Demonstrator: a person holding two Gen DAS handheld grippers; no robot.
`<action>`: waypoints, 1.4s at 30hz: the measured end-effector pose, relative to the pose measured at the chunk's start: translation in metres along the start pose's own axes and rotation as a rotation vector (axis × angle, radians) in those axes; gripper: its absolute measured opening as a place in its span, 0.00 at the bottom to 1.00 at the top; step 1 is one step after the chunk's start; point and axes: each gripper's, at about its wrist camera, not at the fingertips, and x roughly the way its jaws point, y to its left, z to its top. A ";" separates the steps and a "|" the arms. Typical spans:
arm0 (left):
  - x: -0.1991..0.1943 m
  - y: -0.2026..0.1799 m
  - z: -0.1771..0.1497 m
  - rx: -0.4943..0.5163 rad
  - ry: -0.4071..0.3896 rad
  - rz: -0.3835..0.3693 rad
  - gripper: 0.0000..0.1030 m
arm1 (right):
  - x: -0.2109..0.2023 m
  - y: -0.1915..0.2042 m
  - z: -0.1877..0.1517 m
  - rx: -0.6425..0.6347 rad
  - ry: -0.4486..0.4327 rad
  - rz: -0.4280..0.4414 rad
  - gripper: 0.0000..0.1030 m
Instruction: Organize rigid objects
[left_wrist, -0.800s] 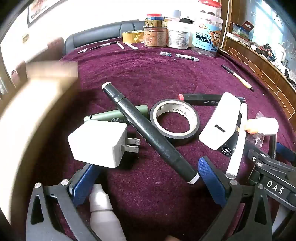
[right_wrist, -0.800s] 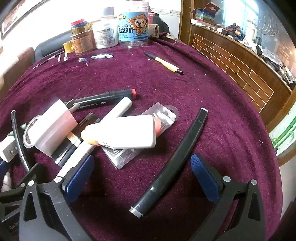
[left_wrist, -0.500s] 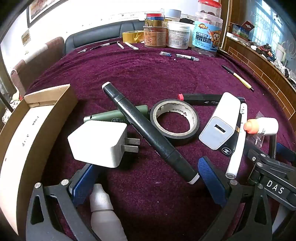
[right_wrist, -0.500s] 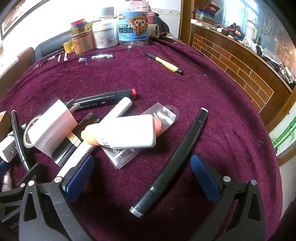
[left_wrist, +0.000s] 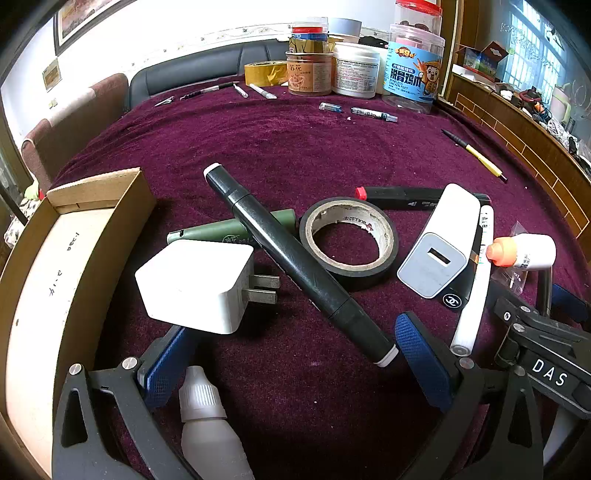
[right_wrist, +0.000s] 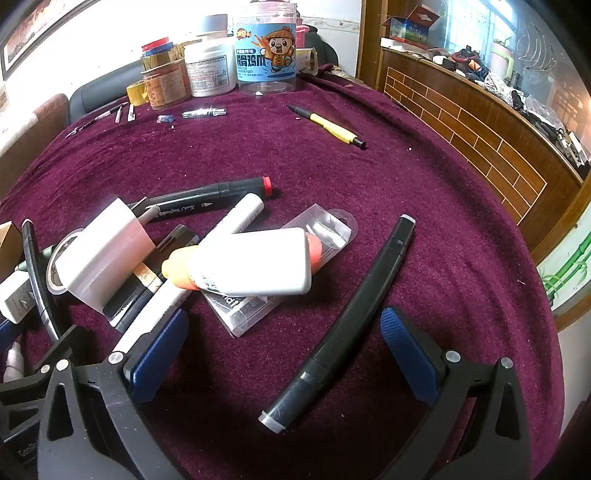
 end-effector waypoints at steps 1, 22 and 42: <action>0.000 0.000 0.000 0.000 0.000 0.000 0.99 | 0.000 0.000 0.000 0.000 0.000 0.000 1.00; 0.000 0.000 0.000 0.000 0.000 0.000 0.99 | 0.000 0.000 0.000 0.000 0.000 0.000 1.00; -0.006 0.002 -0.008 0.030 0.022 -0.022 0.99 | -0.004 -0.007 0.000 -0.050 0.052 0.041 1.00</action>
